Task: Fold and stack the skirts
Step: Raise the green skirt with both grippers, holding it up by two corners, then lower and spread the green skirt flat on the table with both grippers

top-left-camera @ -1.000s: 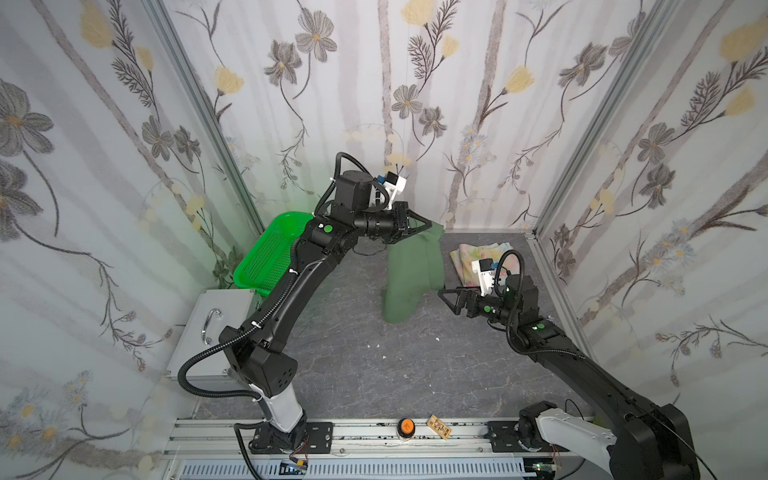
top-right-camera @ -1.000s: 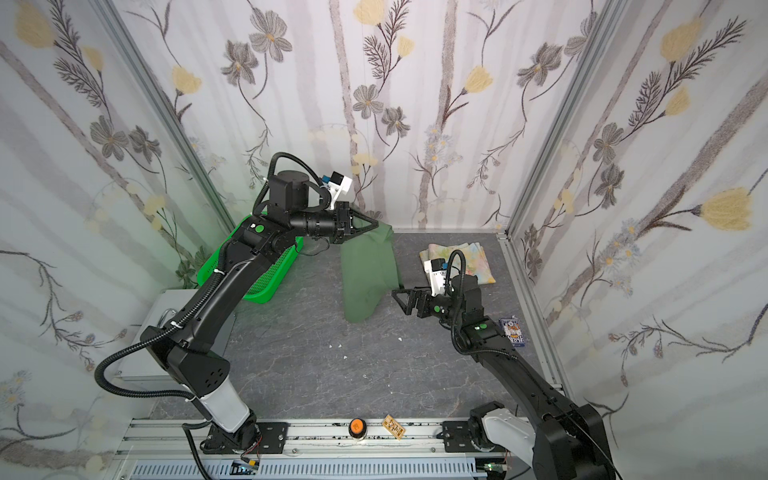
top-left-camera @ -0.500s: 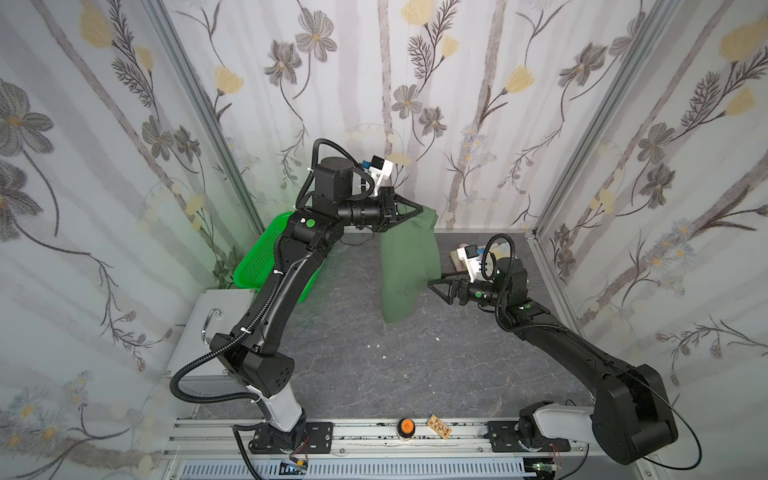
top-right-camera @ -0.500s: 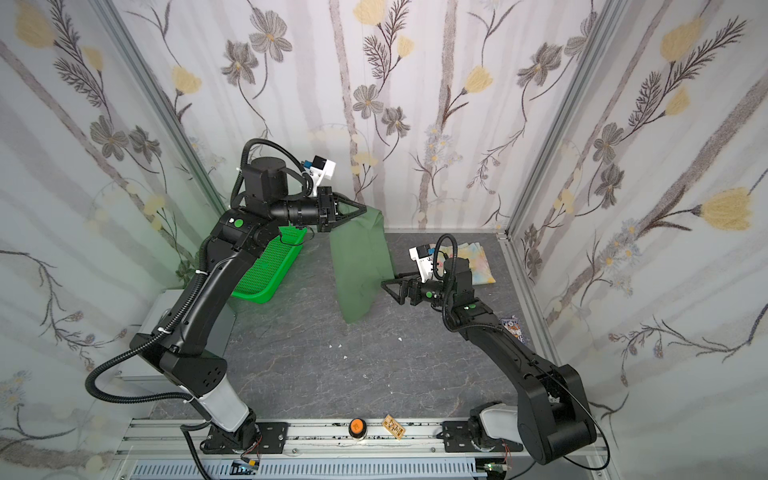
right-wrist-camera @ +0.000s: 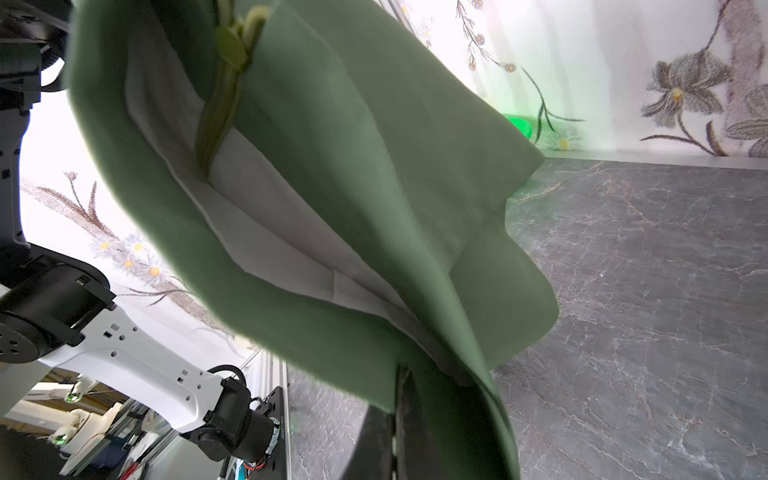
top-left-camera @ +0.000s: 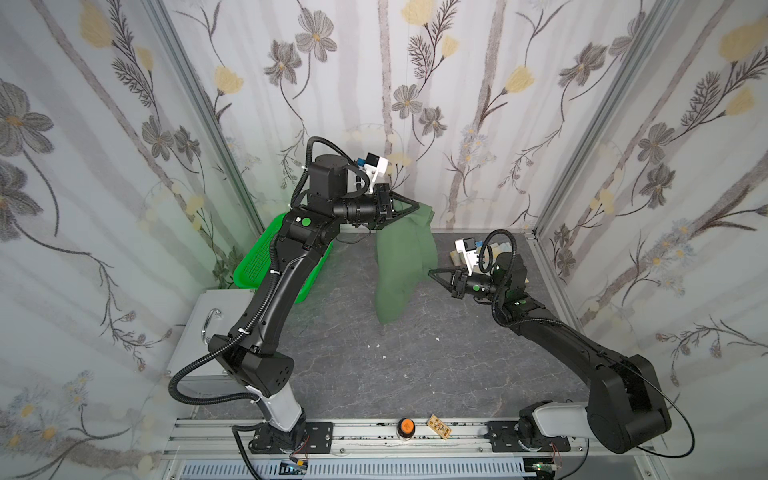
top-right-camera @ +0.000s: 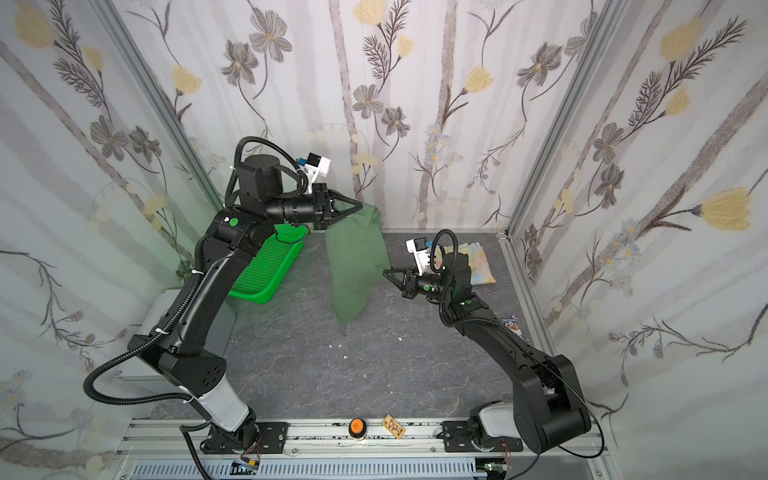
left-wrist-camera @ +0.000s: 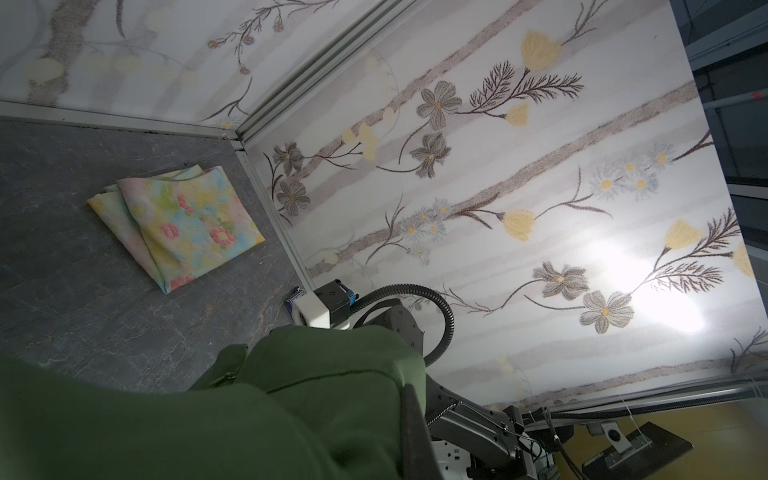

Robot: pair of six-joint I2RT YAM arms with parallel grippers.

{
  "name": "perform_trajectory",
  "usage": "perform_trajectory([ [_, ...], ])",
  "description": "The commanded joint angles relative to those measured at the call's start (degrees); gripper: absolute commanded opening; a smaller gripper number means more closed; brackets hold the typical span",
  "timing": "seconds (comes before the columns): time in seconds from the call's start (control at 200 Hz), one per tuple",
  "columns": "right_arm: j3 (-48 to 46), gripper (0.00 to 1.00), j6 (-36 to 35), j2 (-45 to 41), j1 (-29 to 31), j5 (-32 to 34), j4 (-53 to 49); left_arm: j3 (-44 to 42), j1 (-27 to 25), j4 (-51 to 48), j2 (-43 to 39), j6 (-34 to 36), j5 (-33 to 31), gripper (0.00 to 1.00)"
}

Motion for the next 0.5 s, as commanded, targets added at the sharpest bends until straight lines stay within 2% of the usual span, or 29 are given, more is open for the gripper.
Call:
perform_trajectory([
  [0.0,0.43,0.00,-2.49,-1.36,0.03,2.76,-3.30,0.28,0.82,1.93,-1.03,-0.12,0.04,0.00],
  [0.145,1.65,0.00,-4.28,-5.68,0.08,8.95,-10.54,-0.79,2.41,1.93,-2.07,0.11,-4.17,0.00],
  [0.235,6.60,0.00,-6.65,-7.74,0.07,17.76,-18.77,-1.32,2.82,1.93,-1.55,1.20,-8.21,0.00],
  [0.38,22.36,0.00,-11.36,-3.35,-1.63,30.33,-33.38,2.60,2.91,1.93,4.96,2.33,-13.81,0.00],
  [0.5,37.67,0.00,-13.78,4.00,-3.58,37.23,-41.58,12.60,3.00,1.93,13.30,3.55,-18.73,0.00],
])
